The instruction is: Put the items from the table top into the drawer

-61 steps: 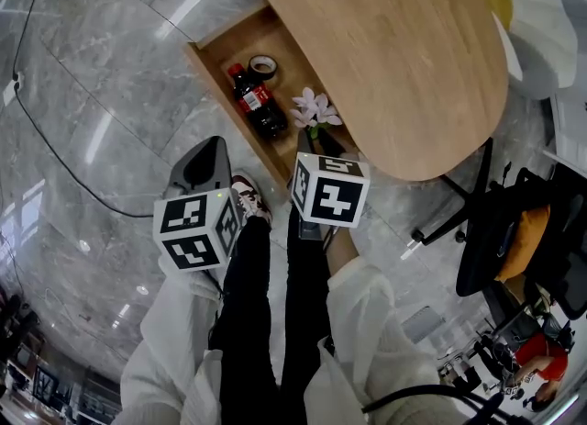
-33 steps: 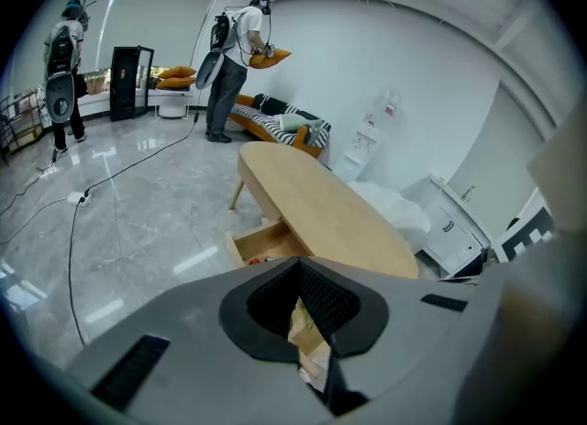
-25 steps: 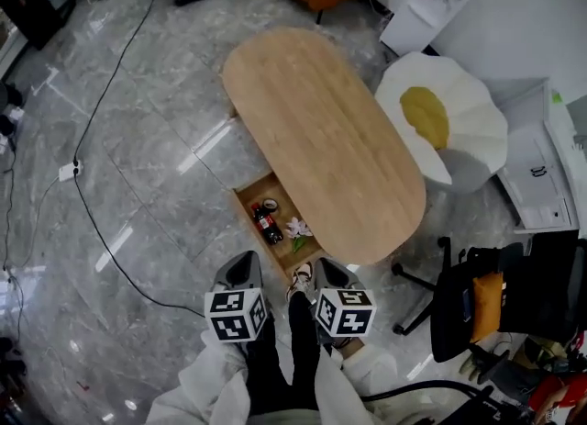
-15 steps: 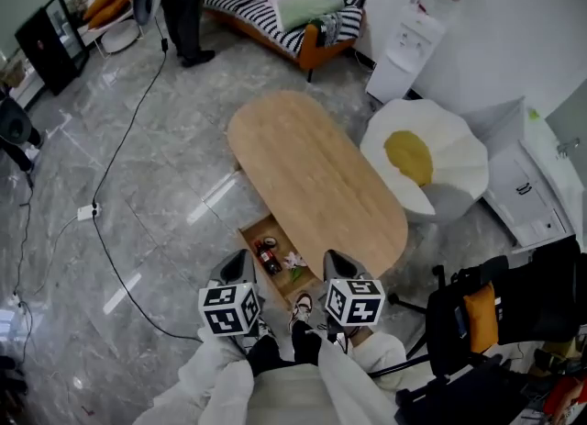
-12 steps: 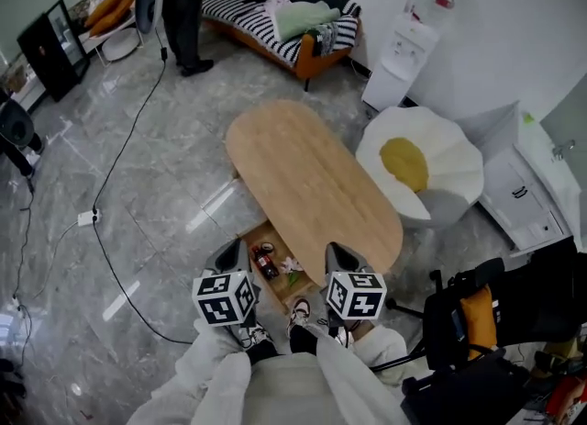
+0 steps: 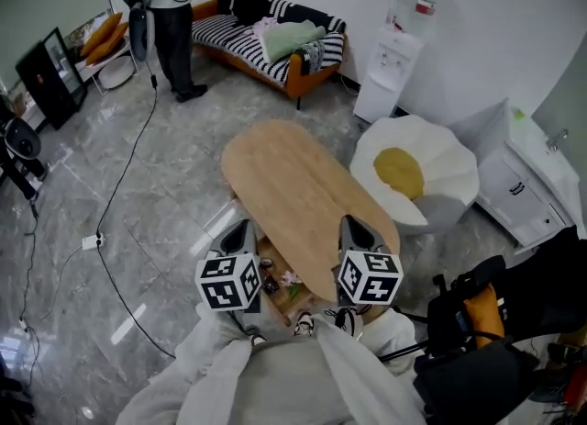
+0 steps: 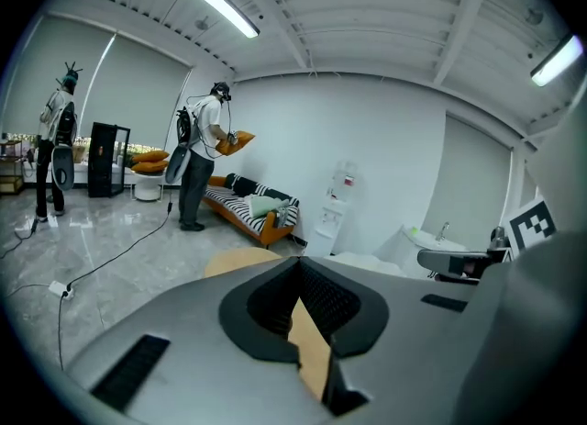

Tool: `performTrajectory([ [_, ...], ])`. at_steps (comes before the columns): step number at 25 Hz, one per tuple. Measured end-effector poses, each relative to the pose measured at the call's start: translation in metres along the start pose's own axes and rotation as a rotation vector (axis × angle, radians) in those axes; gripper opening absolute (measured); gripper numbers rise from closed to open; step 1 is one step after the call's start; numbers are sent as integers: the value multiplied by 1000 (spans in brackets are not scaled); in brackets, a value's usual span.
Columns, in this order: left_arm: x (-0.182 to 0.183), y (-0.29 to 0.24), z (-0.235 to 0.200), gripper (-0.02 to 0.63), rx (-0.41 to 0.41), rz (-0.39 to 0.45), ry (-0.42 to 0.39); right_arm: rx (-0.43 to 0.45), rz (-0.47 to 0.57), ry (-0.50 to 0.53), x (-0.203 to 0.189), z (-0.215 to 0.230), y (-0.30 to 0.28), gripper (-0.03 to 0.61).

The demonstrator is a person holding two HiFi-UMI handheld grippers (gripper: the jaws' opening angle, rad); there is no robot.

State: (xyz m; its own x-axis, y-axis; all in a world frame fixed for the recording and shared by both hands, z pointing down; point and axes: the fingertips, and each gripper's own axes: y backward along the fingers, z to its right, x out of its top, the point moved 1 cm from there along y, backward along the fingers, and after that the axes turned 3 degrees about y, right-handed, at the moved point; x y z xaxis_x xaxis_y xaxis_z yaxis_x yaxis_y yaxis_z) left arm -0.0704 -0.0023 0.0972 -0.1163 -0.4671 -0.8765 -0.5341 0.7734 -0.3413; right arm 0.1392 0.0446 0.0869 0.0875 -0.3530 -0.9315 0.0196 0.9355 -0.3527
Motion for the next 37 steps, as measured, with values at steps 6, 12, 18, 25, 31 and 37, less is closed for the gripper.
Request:
performTrajectory([
  [6, 0, -4, -2, -5, 18, -4, -4, -11, -30, -5, -8, 4, -3, 61],
  [12, -7, -10, -4, -6, 33, -14, 22, -18, -52, -29, -11, 14, -5, 61],
  [18, -6, -8, -5, -6, 42, -3, 6, -47, -49, -37, -6, 25, 0, 60],
  [25, -5, -3, -8, -5, 42, -1, -5, -75, -35, -26, -1, 28, 7, 60],
  [31, -7, 3, -11, -6, 39, 0, -6, -88, -39, -27, -6, 27, 14, 60],
  [37, -9, 6, -13, -6, 36, 4, -9, -92, -39, -27, -10, 26, 18, 60],
])
